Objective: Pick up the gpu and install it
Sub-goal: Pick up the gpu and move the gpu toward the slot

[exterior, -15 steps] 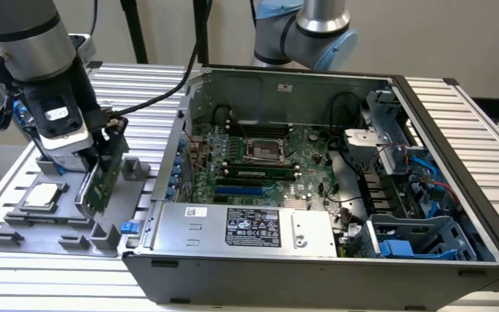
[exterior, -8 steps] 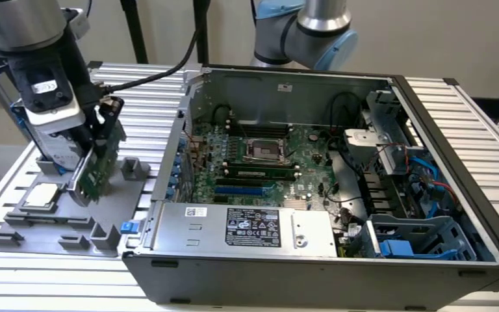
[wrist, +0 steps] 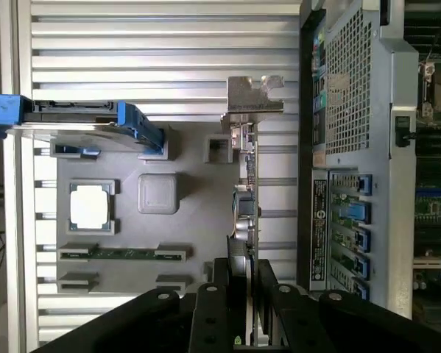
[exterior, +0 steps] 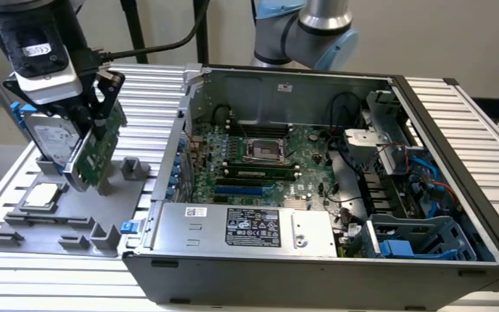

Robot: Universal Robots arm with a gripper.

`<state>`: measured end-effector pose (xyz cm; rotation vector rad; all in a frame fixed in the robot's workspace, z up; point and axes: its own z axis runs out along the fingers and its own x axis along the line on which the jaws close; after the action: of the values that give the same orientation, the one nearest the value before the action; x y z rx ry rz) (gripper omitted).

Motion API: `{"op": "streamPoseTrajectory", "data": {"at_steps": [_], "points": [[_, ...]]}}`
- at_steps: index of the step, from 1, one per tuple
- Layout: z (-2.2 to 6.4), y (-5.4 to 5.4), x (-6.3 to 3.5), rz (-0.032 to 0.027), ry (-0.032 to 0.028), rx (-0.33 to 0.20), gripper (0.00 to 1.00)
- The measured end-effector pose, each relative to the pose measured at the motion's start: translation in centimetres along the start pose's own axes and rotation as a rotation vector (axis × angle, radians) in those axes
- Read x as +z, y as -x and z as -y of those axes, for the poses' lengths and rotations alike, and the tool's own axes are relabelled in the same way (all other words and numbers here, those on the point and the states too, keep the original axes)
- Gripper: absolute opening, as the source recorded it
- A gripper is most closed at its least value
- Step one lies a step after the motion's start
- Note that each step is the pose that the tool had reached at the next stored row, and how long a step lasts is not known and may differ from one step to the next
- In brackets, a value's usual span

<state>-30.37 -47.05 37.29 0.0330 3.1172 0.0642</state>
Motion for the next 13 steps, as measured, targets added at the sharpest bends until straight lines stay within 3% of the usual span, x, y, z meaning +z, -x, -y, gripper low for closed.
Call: {"op": "streamPoseTrajectory", "data": {"at_steps": [7, 13], "points": [[-0.18, 2.6, -3.11, -0.0064, 0.0019, -0.005, 0.26], [-0.33, 5.2, -5.68, -0.0187, 0.0019, -0.008, 0.26]]}}
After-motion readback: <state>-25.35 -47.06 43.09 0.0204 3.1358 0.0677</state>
